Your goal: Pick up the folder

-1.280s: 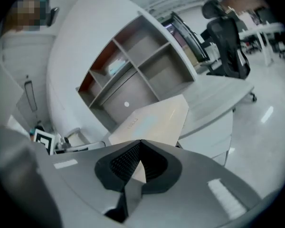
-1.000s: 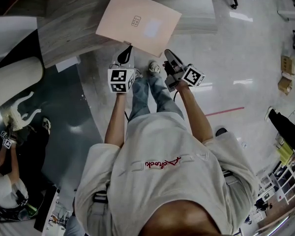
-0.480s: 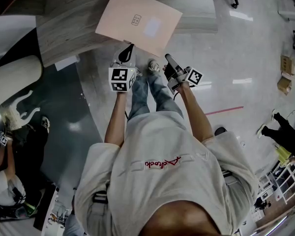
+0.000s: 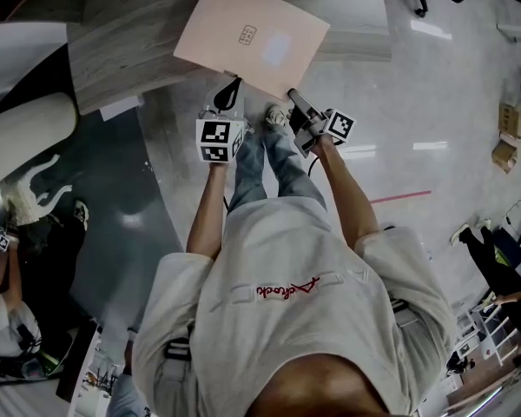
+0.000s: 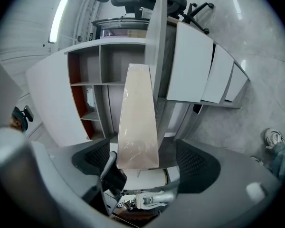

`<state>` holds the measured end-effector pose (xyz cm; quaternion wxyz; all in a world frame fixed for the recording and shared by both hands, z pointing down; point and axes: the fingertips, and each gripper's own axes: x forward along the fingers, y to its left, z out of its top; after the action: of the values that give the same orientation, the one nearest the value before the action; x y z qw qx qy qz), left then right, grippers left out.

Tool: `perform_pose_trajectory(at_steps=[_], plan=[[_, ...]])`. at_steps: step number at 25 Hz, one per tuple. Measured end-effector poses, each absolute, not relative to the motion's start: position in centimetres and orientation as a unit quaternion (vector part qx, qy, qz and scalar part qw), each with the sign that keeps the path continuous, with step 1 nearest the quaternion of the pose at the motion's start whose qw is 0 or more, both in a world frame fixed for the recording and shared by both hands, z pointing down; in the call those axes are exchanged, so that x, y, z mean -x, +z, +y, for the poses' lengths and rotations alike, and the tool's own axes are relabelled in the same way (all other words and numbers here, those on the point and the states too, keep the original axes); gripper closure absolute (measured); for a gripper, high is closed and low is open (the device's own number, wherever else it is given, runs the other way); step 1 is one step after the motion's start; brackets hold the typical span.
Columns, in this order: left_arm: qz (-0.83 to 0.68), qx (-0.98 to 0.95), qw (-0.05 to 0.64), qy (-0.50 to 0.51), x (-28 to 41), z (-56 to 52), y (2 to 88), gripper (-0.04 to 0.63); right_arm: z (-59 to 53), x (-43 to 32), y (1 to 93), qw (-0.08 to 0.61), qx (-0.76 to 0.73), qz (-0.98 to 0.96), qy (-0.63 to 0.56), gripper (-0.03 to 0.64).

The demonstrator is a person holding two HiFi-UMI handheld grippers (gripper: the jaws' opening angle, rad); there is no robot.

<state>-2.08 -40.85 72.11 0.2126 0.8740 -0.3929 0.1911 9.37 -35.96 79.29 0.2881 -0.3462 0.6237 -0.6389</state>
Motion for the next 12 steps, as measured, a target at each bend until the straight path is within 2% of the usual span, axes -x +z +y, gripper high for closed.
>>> perform_pose_trajectory(at_steps=[12], plan=[[-0.391,-0.874,0.213,0.192,2.4,-40.6,72.2,0.595,-41.0,-6.4,78.8,0.280,0.297,0.652,-0.639,0.187]])
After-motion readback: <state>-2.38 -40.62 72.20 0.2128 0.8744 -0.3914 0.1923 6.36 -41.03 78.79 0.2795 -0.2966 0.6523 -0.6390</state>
